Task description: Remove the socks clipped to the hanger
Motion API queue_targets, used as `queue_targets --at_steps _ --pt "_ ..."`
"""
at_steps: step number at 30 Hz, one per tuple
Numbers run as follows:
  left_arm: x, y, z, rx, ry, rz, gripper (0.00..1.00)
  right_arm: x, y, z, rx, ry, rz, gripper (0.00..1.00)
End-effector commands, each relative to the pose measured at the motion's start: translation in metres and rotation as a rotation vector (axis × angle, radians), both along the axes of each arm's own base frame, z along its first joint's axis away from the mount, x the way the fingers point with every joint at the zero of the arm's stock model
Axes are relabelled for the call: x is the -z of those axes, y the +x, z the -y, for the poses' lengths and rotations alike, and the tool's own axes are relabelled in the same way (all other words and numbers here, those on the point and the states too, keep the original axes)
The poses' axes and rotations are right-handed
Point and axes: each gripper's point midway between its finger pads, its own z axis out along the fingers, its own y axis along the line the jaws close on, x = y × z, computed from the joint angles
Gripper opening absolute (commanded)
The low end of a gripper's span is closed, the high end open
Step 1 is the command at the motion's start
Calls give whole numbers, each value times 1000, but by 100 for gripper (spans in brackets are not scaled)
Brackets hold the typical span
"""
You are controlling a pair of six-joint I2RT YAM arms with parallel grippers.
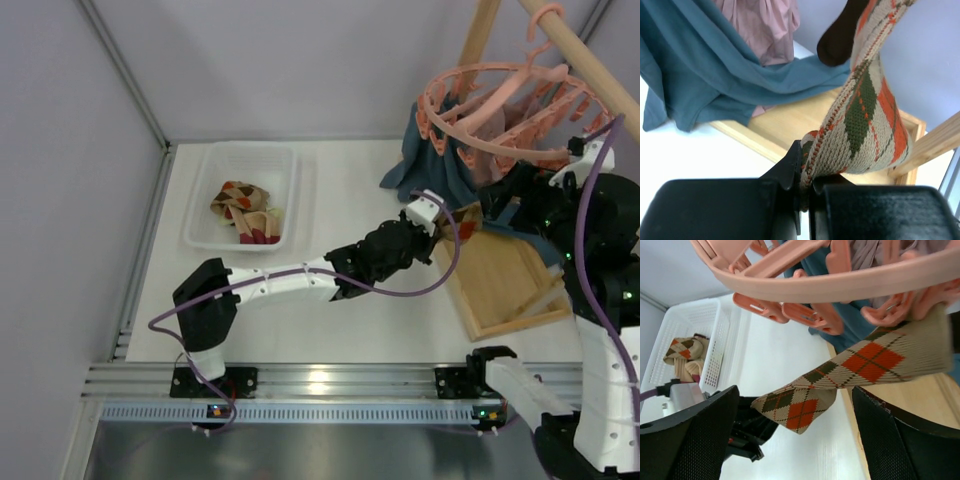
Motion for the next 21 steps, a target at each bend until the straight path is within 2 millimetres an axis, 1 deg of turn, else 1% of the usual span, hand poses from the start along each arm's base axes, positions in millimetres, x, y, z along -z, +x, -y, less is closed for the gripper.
queue_targets --at_steps 1,2,3,5,6,7,8,10,12,13,14,15,17,21 --pt "-20 -10 -10 18 -48 -13 0 -31 -24 19 76 -49 72 88" --pt "-20 -11 -10 25 -49 -18 0 -33 -23 21 81 -60 71 88" --pt "-21 -13 -10 31 -53 -20 0 -43 -29 23 87 -67 91 87" --pt "-21 -15 -12 40 -50 -17 0 -48 -25 29 113 -87 86 86" --pt "-22 -15 -13 42 -49 -14 0 -54 -26 30 122 -90 98 85" --pt "-25 -16 -15 43 -53 -10 0 -53 -21 33 134 -98 88 83" --pt "-23 -16 -16 43 -44 -7 0 -54 -19 33 138 -102 88 82" --pt "-28 -18 -20 45 -52 -2 0 -54 -13 34 140 -111 82 78" --pt "-28 -21 -23 51 -51 -3 0 -51 -5 35 148 -116 74 76" --pt "-32 -22 -26 54 -59 -1 0 -52 -2 36 152 -119 79 73" --pt "-28 -24 -28 60 -52 -5 0 -50 0 36 158 -120 74 71" --pt "-34 -26 -32 60 -62 0 0 -50 2 36 158 -118 76 69" --pt "-36 -28 -38 58 -67 -1 0 -48 6 36 162 -118 77 67" --pt "-36 -33 -56 44 -69 -1 0 -44 12 38 175 -116 71 62"
